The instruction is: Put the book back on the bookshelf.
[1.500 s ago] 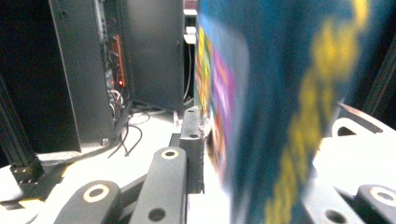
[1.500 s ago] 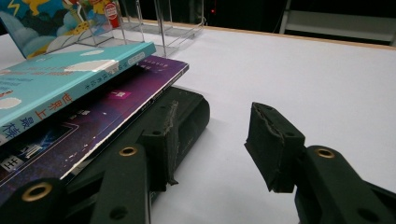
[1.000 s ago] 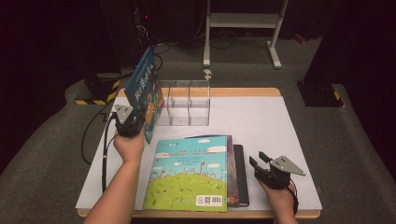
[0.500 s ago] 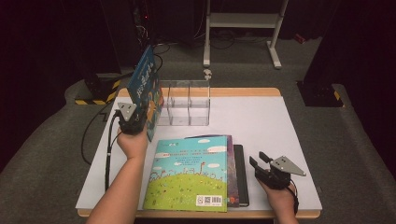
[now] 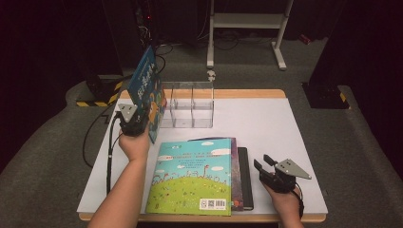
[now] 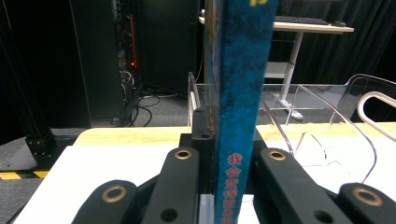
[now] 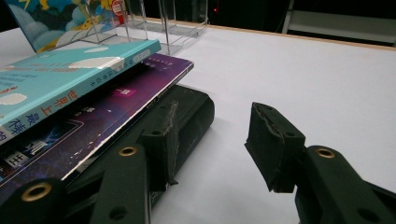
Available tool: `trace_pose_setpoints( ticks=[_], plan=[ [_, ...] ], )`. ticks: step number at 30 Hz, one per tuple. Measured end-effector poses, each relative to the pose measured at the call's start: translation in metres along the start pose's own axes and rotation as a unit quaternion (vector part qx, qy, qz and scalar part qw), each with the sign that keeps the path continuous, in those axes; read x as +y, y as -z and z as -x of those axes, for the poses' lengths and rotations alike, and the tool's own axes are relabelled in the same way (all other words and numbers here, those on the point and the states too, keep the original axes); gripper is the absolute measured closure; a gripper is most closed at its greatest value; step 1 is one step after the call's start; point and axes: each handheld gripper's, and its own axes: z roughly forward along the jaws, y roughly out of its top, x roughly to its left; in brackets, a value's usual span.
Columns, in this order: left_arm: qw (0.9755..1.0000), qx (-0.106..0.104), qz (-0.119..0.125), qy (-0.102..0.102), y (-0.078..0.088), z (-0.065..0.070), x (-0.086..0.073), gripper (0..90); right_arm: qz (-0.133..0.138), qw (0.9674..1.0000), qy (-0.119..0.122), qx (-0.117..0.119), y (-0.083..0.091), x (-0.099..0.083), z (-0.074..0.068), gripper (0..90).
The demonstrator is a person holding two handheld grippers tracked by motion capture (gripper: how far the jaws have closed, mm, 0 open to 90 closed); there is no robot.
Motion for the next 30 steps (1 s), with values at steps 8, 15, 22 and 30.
trace_pose_setpoints(
  ticks=[8,15,22,30],
  plan=[
    [1.0,-0.002,-0.001,-0.002,0.0,-0.0019,0.0001,79.7,-0.001,1.0,0.001,0.0,-0.0003,0.0,-0.0003,52.5],
    [0.9998,-0.007,-0.018,0.003,-0.0001,-0.0053,-0.0061,72.7,-0.003,1.0,0.003,0.0,-0.0008,-0.0002,-0.0007,52.4],
    [0.9995,-0.021,-0.02,0.016,0.0018,-0.0064,-0.007,66.6,-0.003,1.0,0.004,0.001,-0.0014,-0.0003,-0.0015,52.4],
    [0.999,-0.03,-0.027,0.018,0.007,-0.0078,-0.0053,54.8,-0.007,1.0,0.005,0.001,-0.0031,-0.0011,-0.0024,52.3]
  ],
)
